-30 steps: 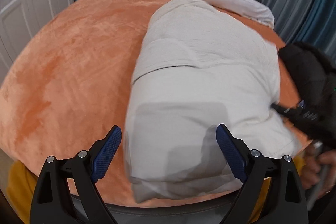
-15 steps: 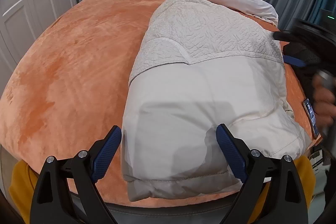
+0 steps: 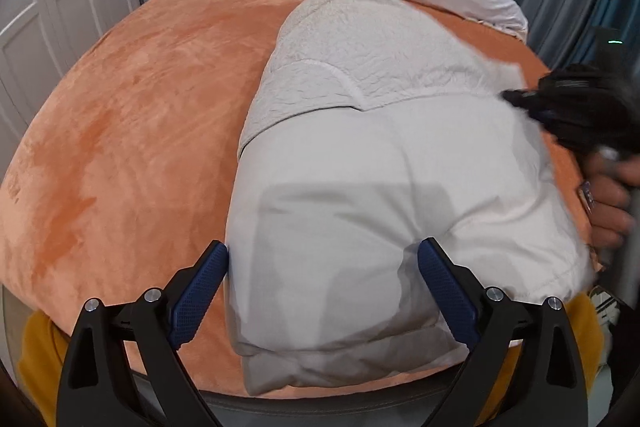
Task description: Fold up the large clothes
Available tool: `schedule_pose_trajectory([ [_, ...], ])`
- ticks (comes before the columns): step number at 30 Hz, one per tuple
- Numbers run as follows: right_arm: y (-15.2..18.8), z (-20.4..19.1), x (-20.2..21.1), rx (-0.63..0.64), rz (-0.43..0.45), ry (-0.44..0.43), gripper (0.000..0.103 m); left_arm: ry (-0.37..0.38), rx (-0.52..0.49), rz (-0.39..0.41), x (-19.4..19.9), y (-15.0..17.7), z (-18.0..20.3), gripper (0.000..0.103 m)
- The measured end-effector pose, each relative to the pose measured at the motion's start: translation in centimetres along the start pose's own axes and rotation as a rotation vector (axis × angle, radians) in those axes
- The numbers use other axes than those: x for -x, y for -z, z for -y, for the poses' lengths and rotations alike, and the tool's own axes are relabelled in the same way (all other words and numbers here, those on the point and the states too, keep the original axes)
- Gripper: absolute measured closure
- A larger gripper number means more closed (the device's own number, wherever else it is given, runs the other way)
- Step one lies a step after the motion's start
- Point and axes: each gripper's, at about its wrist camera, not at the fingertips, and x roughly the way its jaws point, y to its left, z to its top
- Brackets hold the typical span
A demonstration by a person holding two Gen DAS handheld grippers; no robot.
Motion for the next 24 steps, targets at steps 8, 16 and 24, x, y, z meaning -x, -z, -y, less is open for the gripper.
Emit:
schedule_pose_trajectory([
  [8, 9.1, 0.3, 3.4, 0.035, -0.142, -0.124, 0.045, 0.034, 0.071, 0.027, 1.5, -0.5, -0.8, 0.012],
  [16, 11.1, -1.2, 6.1, 0.099, -0.065, -0.281, 0.100, 0.021, 0.087, 0.024, 1.4, -0.9, -0.7, 0.012],
  [24, 13.0, 6.0, 3.0, -0.048, -0.148, -0.118, 0.101, 0.009, 0.050, -0.013, -0.6, -0.1, 0.4, 0.007],
])
